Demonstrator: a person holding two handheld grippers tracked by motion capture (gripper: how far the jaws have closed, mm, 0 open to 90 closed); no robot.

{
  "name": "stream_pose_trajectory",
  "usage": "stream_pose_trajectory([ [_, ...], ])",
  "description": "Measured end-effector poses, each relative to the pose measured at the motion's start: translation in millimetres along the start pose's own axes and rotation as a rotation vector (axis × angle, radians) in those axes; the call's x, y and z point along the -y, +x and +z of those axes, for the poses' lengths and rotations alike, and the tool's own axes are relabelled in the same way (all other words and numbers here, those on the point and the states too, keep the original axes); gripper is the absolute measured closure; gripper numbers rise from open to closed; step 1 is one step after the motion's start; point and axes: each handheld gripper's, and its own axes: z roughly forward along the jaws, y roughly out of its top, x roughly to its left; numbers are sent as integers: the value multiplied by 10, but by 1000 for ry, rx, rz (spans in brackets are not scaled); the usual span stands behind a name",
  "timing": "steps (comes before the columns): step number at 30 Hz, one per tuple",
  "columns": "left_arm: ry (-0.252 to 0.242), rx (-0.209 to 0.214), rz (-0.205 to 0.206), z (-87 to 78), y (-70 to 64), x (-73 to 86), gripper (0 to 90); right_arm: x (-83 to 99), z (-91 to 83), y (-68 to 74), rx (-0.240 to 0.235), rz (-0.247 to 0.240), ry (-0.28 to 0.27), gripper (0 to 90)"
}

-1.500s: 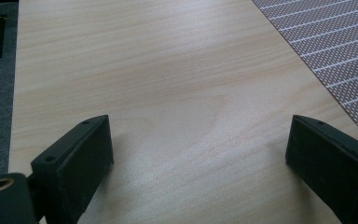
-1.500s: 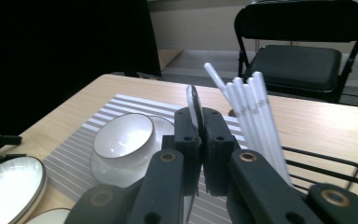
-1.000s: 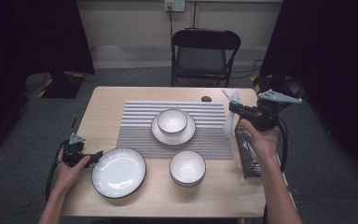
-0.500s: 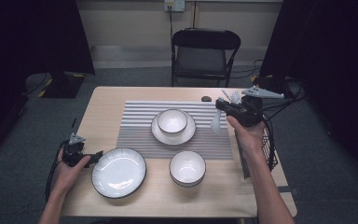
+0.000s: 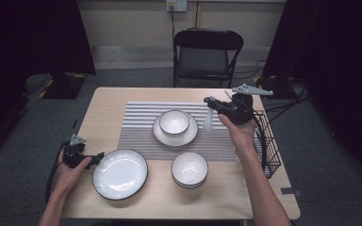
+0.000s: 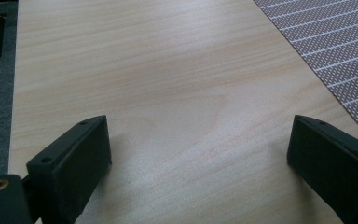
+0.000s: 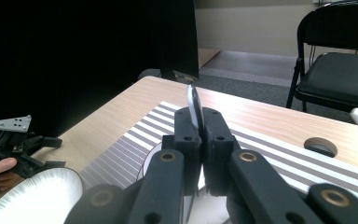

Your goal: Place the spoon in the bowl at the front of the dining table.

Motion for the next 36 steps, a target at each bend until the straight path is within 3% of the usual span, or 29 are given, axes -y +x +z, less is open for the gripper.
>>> stream_pose_trajectory([
  [18,0,0,5,2,5,-2,55,-46,475,111,-30,-4,12,866],
  [24,-1,2,2,3,4,-1,55,-11,620,67,-29,21,14,866],
  [36,0,1,7,2,7,-2,55,55,863,43,-22,27,43,866],
])
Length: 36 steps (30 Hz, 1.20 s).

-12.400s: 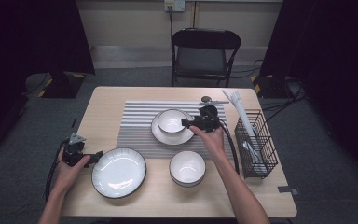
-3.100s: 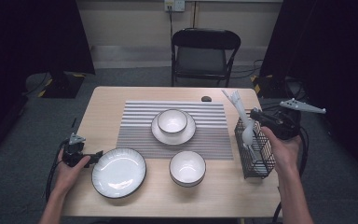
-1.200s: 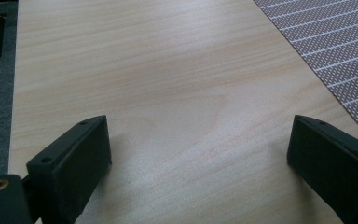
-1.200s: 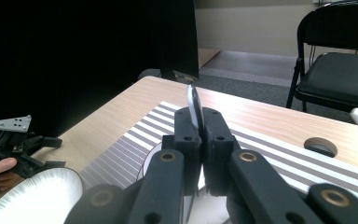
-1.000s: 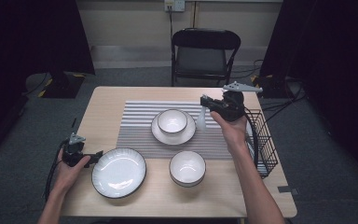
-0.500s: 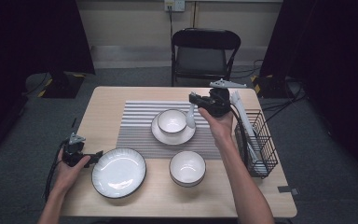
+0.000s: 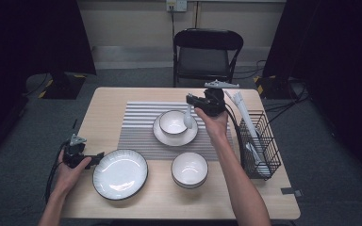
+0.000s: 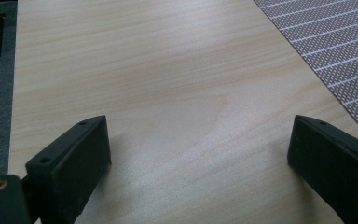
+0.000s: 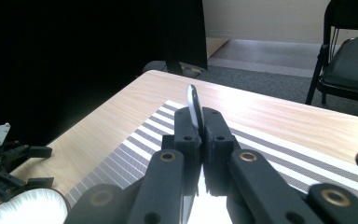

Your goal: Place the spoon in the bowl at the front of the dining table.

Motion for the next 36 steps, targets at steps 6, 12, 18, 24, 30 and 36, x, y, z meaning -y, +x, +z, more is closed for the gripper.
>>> stream_pose_trajectory([
  [6,0,-1,2,-1,1,-1,54,38,157,-10,-8,5,22,865],
  [12,0,0,1,0,1,0,54,80,264,-61,2,17,16,865],
  [18,0,1,1,0,2,0,54,126,331,-78,-1,22,29,865],
  [24,-2,3,-4,3,-1,0,53,186,368,-77,-14,24,37,865],
  [30,-2,3,-3,3,1,0,53,195,357,-73,-14,25,32,865],
  [36,-2,3,-3,3,1,0,53,192,382,-79,-4,17,30,865],
])
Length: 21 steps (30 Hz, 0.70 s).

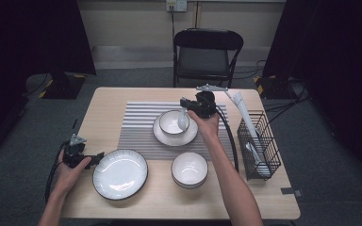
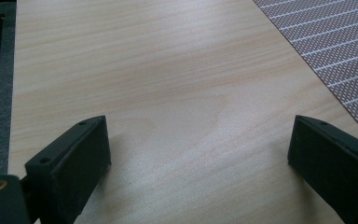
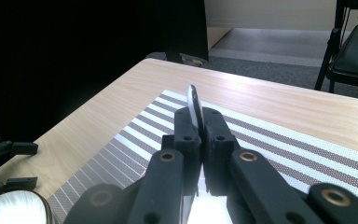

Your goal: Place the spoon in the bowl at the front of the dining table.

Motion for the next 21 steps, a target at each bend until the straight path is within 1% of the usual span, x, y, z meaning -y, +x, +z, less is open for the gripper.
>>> stream_pose_trajectory([
  [8,2,1,3,-1,2,0,53,44,62,5,-3,-6,20,864],
  [14,2,0,3,-1,2,0,53,118,71,11,-21,2,25,863],
  [17,0,1,1,0,1,0,53,156,71,-6,-29,17,22,863],
  [21,2,1,3,-1,2,0,53,192,75,-17,-34,24,25,862],
])
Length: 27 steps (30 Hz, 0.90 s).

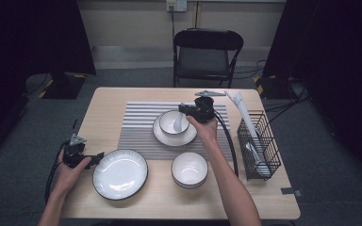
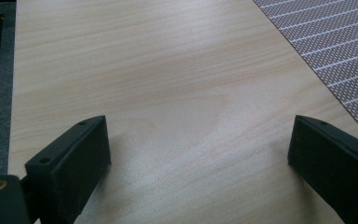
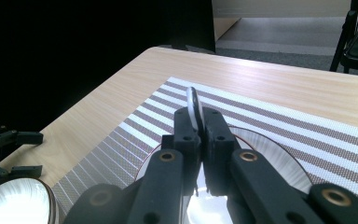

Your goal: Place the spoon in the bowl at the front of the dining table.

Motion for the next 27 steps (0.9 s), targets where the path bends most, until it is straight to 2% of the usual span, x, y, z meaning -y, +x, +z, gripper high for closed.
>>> stream_pose_trajectory([
  [9,0,0,0,0,0,0,53,53,-2,24,-11,-6,8,859],
  [20,0,0,-1,0,-1,0,53,158,44,33,-34,13,11,855],
  [27,0,0,-1,0,-1,0,53,152,49,53,-44,9,7,844],
])
